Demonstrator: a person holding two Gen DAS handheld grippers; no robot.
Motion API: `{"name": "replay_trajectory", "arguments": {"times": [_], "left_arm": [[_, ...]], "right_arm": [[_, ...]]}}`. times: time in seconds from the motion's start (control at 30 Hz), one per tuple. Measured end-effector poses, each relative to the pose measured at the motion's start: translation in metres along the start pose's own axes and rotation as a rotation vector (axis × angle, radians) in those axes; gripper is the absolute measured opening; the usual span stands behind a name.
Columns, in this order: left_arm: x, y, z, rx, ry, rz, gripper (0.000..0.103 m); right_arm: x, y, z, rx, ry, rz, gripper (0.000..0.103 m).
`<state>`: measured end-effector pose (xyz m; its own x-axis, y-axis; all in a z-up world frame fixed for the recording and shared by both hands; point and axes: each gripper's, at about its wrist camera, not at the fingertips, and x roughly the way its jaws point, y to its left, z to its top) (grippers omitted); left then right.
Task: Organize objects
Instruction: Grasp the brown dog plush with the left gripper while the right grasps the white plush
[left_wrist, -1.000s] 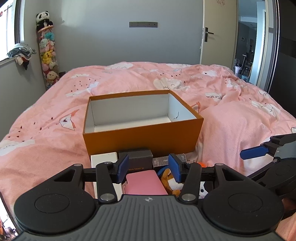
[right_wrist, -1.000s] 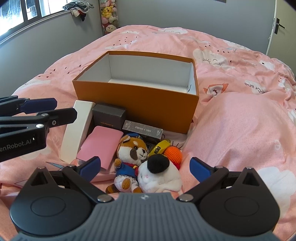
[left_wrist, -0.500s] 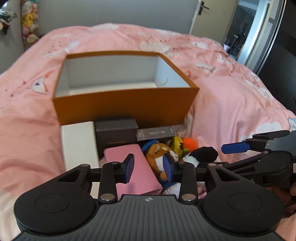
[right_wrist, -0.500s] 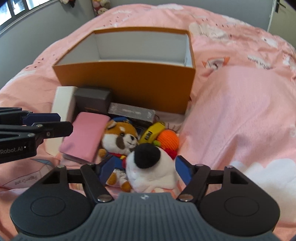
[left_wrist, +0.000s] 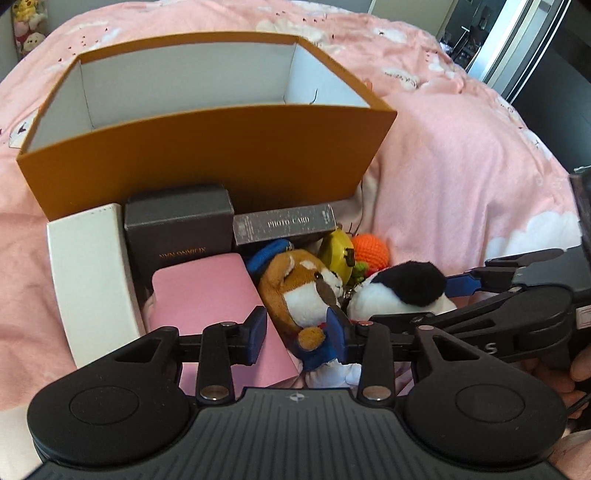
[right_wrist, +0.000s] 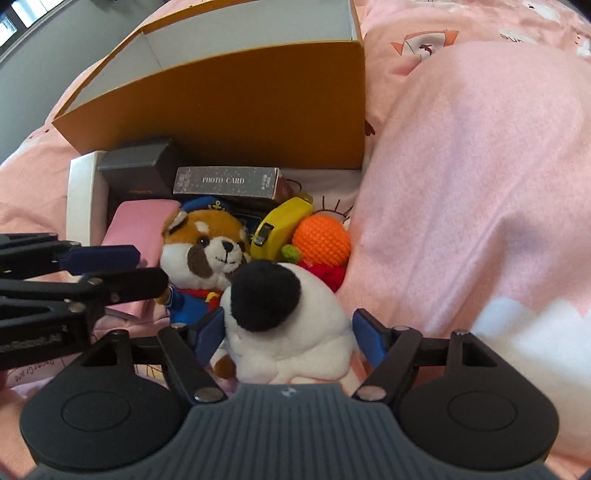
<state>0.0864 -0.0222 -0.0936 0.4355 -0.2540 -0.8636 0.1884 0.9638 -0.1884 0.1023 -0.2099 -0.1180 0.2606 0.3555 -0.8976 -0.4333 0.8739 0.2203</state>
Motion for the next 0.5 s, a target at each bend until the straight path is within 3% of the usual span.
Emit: {"name": "replay_trajectory", "arguments": {"times": [0.1, 0.33, 0.4, 0.5], "left_arm": [[0.002, 0.001, 0.001, -0.001, 0.0, -0.002, 0.051], [0.013, -0.008, 0.01, 0.037, 0.006, 0.06, 0.057], [0.017, -0.012, 0.011, 0.06, 0.009, 0.078, 0.06], [0.024, -0.018, 0.013, 0.094, 0.014, 0.093, 0.062]], "right_arm": [[-0.014, -0.004, -0.001, 0.034, -0.036, 0.007, 0.069], [-0.047, -0.019, 0.01, 0.117, -0.228, -0.016, 0.068], [-0.045, -0.025, 0.015, 0.134, -0.233, -0.02, 0.068], [-0.03, -0.038, 0.02, 0.192, -0.185, 0.038, 0.069]]}}
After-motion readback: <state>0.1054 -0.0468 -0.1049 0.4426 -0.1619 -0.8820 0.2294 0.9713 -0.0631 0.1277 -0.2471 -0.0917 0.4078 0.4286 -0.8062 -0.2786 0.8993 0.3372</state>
